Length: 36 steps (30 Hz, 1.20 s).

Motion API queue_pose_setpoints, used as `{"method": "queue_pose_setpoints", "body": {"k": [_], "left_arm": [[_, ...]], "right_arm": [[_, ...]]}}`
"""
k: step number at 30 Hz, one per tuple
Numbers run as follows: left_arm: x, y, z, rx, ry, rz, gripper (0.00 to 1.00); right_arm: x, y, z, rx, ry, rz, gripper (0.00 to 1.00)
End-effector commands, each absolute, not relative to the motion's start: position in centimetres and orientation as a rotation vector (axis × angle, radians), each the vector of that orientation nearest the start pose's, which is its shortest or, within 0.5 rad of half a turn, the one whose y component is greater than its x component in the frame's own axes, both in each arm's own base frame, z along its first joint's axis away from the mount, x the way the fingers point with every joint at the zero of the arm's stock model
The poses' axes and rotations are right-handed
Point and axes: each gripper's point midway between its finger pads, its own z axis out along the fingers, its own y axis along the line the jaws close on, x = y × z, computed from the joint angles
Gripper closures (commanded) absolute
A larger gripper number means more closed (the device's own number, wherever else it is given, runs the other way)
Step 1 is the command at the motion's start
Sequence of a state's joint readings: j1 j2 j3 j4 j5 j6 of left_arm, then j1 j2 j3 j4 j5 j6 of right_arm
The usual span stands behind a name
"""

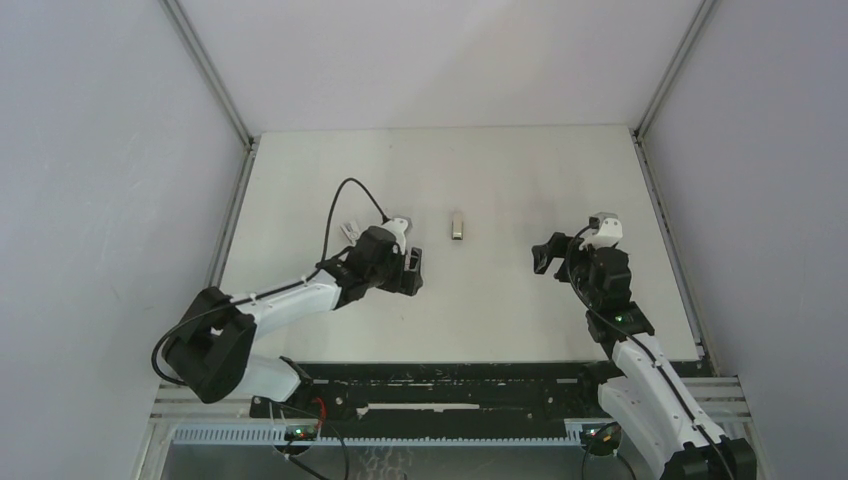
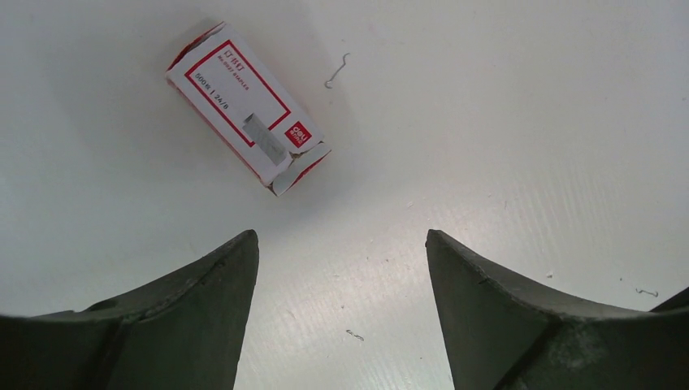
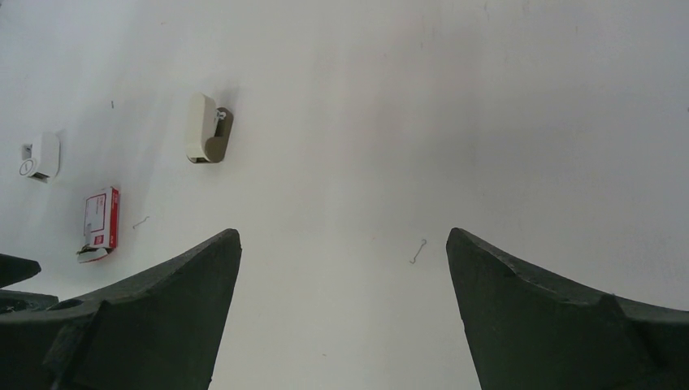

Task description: Load the staples into the stapler

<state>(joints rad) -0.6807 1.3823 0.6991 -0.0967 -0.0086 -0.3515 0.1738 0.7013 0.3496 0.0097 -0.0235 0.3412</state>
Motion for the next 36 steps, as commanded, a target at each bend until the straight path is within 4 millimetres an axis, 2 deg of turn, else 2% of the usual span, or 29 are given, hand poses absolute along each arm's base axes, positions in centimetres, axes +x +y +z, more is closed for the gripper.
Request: {"method": "queue_pose_setpoints", "body": {"k": [1,4,9,16,27,31,36], "left_arm": [[26.7,-23.1,6.3,0.287,2.381,-0.475,0.2],[27.5,-23.0,5.9,0.246,2.396,-0.427,0.2],[29.3,-23.9,6.2,0.205,2.372,-0.414,0.19],[32.0,-24.1,5.5,0.108,2.383,-0.371,0.14],[34.6,-24.1,4.1,0.147,2.41,-0.288,0.15],[35.2,-24.3,3.7,0.204,2.416,-0.252,0.18],[35.3,-24.9,3.2,0.286,2.422,-0.265,0.31]], "right_arm": [[28.9,6.7,15.7,0.169,1.873,0.363,0.04],[29.1,6.7,15.6,0.166,1.876,0.363,0.04],[29.1,6.9,15.3,0.159,1.889,0.359,0.04],[29.0,6.9,15.3,0.155,1.889,0.354,0.04],[29.1,7.1,15.2,0.144,1.89,0.357,0.04],[29.1,7.3,15.1,0.137,1.895,0.359,0.04],[29.1,7.4,15.0,0.129,1.897,0.357,0.04]]}}
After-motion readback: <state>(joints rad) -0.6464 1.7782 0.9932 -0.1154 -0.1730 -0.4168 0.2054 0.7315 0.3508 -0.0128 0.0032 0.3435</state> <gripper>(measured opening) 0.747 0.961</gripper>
